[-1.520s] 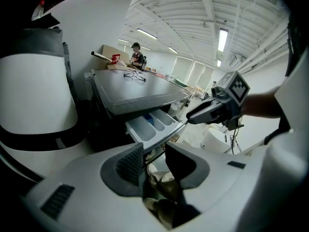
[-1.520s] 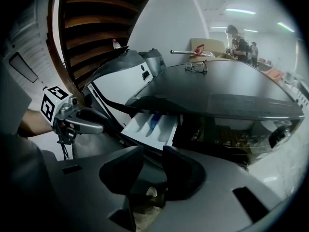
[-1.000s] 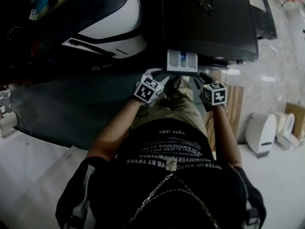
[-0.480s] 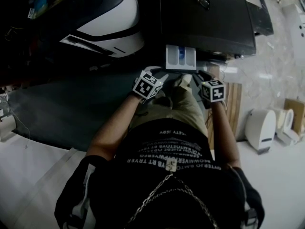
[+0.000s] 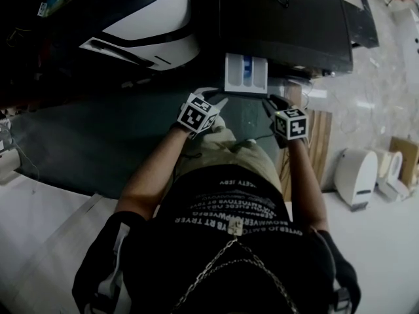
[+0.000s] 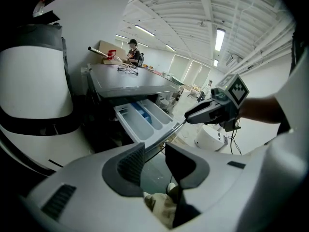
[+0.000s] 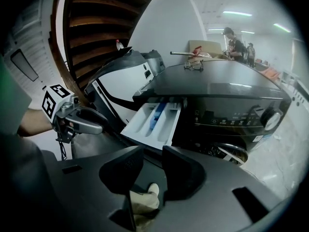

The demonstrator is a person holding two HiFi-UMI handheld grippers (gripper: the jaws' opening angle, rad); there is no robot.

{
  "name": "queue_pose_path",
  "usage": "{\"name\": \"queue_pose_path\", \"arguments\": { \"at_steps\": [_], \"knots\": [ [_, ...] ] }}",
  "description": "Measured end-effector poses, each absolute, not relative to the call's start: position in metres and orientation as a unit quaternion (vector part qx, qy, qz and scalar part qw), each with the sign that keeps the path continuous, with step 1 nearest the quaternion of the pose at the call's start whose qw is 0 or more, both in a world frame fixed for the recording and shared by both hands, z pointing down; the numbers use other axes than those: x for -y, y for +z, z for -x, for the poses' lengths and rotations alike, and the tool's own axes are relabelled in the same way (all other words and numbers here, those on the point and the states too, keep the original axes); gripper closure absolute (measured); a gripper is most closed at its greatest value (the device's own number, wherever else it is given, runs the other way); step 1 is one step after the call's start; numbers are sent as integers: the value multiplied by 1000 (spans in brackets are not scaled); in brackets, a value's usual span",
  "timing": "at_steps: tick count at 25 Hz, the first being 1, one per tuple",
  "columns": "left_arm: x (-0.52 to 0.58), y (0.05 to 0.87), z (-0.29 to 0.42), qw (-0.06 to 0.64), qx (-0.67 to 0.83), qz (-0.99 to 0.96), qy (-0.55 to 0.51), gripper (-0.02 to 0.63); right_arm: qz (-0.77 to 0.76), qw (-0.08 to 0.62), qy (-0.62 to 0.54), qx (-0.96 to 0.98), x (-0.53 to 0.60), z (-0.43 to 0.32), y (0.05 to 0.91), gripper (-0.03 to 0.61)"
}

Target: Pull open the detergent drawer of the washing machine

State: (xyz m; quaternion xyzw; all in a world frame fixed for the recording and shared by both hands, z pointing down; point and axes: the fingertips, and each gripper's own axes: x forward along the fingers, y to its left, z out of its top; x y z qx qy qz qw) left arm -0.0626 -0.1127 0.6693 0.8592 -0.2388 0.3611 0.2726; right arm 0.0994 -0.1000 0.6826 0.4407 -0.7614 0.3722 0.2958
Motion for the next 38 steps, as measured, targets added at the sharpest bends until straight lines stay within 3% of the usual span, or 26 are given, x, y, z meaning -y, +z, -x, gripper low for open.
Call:
{"name": "queue_pose_path", "arguments": {
  "at_steps": [5, 9, 13, 17, 21, 24, 30, 38],
  "knots": [
    [82, 678, 47, 300, 188, -851, 388, 506, -430, 293, 362, 773, 100, -98, 680, 476],
    [52, 693, 23, 251, 168, -859, 413, 506, -422, 296, 348, 783, 103, -96, 681, 476],
    [31, 673, 7, 318, 165, -867, 346, 507, -412, 298, 362, 781, 84, -106, 680, 476],
    [20, 651, 11, 282, 177, -886, 323, 508, -421, 283, 328, 797, 60, -116, 657, 483],
    [42, 602, 18, 248, 247, -901, 255, 563, -458, 238, 277, 810, 52, -129, 606, 571],
    [60, 559, 30, 212, 314, -900, 213, 609, -481, 199, 224, 824, 56, -132, 557, 575],
    [77, 465, 47, 145, 393, -897, 142, 609, -506, 140, 103, 845, 70, -137, 446, 577],
    [61, 332, 51, 41, 422, -903, 64, 609, -497, 78, 32, 864, 53, -141, 336, 577]
  ]
}}
